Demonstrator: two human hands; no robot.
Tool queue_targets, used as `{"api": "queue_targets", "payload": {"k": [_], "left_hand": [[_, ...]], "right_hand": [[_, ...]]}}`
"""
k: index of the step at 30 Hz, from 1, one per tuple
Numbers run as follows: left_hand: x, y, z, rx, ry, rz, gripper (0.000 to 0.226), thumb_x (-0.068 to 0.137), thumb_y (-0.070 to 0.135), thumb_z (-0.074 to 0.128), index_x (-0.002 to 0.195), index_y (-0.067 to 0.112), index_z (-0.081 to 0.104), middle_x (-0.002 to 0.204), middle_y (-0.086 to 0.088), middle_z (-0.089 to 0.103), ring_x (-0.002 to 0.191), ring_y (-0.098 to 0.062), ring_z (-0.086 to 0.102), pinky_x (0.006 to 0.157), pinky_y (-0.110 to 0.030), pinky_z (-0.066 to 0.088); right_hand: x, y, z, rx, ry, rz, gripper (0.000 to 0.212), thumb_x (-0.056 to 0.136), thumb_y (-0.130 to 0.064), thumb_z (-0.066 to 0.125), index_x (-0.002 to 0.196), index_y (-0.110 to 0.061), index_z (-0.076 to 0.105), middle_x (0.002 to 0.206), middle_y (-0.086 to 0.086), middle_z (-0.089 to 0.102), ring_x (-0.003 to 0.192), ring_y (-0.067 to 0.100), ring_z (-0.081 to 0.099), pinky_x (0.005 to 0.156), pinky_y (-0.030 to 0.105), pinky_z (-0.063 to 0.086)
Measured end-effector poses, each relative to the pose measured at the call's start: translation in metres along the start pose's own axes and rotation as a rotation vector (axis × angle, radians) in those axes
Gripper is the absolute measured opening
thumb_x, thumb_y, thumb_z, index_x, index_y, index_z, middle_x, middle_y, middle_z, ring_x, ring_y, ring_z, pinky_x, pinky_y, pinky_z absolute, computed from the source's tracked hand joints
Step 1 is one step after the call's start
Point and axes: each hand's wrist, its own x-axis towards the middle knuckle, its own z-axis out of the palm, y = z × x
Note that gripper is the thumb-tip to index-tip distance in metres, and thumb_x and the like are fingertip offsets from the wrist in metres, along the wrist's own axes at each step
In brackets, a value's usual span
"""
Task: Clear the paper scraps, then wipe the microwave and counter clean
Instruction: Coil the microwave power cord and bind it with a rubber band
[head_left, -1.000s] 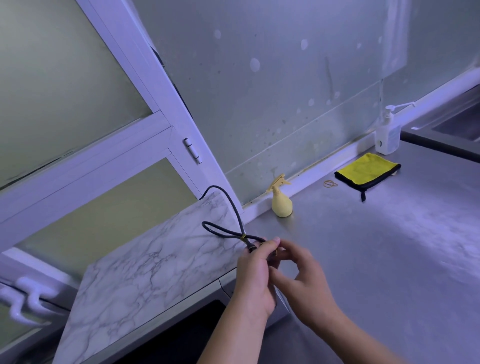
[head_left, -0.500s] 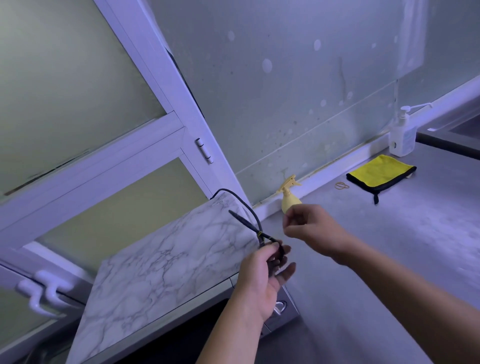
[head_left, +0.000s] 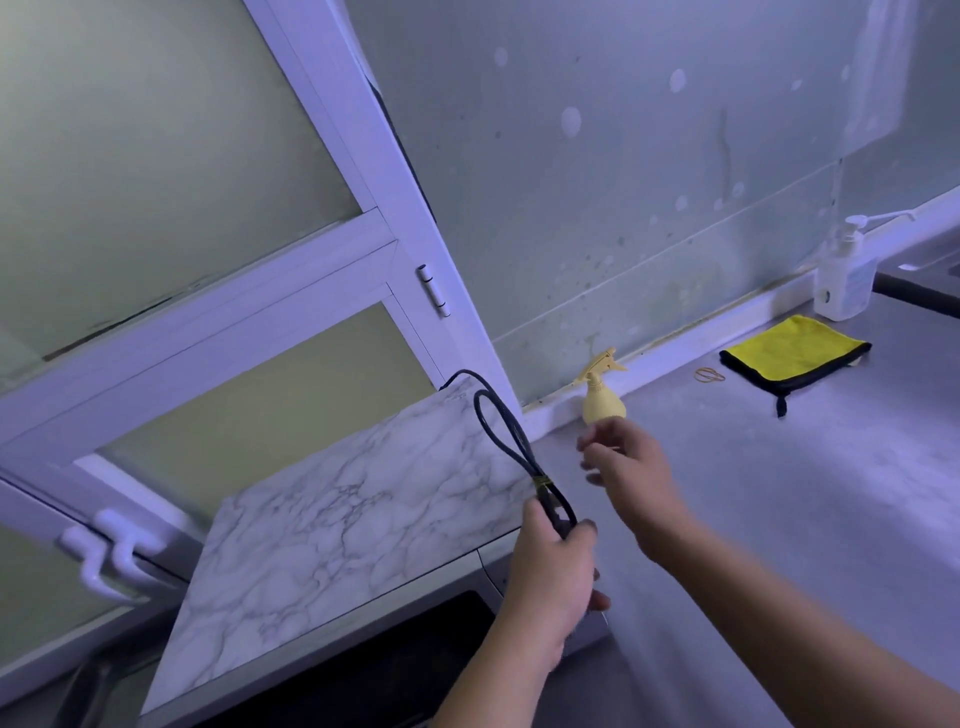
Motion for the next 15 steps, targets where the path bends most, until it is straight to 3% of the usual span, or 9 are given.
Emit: {"api": "queue_targets", "payload": {"k": [3,5,7,10,13,15], "left_hand": [[-0.003,-0.002,0.008,0.096,-0.062,0.067,0.023,0.095,0.027,0.054,0.112,0.036,0.041,0.096,0.002,0.058,0.075,-0.019,0.06,0.048,-0.028,0.053],[-0.001,-0.006,0.012,0.267,-0.112,0.142,0.04,0.093,0.034,0.059,0.124,0.04,0.035,0.111,0.003,0.057,0.094,-0.02,0.063,0.071,-0.039,0.06],[-0.002,-0.009,0.013,0.535,-0.205,0.2,0.061,0.089,0.042,0.063,0.14,0.035,0.029,0.129,0.005,0.046,0.112,-0.021,0.058,0.093,-0.04,0.052],[-0.006,-0.008,0.008,0.71,-0.291,0.328,0.056,0.089,0.044,0.061,0.14,0.039,0.039,0.125,0.014,0.047,0.107,-0.011,0.057,0.094,-0.034,0.048],[-0.002,-0.011,-0.013,0.563,-0.103,0.484,0.032,0.093,0.028,0.06,0.125,0.03,0.065,0.114,0.017,0.061,0.101,0.002,0.056,0.095,-0.018,0.045],[0.01,-0.017,-0.035,0.548,0.104,0.553,0.025,0.092,0.019,0.063,0.115,0.023,0.07,0.112,0.017,0.062,0.11,-0.001,0.055,0.097,-0.005,0.035]], "right_hand": [[-0.02,0.007,-0.012,0.057,-0.238,0.144,0.009,0.09,-0.017,0.067,0.095,-0.012,0.073,0.09,0.01,0.07,0.08,0.019,0.066,0.068,0.028,0.052],[-0.025,0.008,-0.017,0.058,-0.414,0.21,0.019,0.086,-0.025,0.073,0.1,-0.013,0.075,0.092,0.012,0.074,0.081,0.018,0.07,0.068,0.026,0.054],[-0.019,0.006,-0.024,0.06,-0.373,0.247,0.016,0.085,-0.017,0.075,0.101,-0.012,0.074,0.086,0.009,0.072,0.077,0.019,0.068,0.069,0.028,0.057],[0.004,0.009,-0.043,0.052,-0.174,0.318,0.01,0.086,-0.003,0.068,0.094,-0.008,0.073,0.078,0.009,0.067,0.064,0.018,0.061,0.059,0.027,0.057],[0.02,0.028,-0.066,0.023,-0.108,0.41,0.008,0.09,-0.01,0.067,0.096,-0.009,0.072,0.083,0.008,0.073,0.064,0.017,0.065,0.066,0.029,0.055],[0.026,0.046,-0.076,0.014,-0.119,0.461,0.01,0.09,-0.013,0.069,0.098,-0.009,0.073,0.087,0.007,0.075,0.069,0.017,0.067,0.071,0.031,0.054]]}}
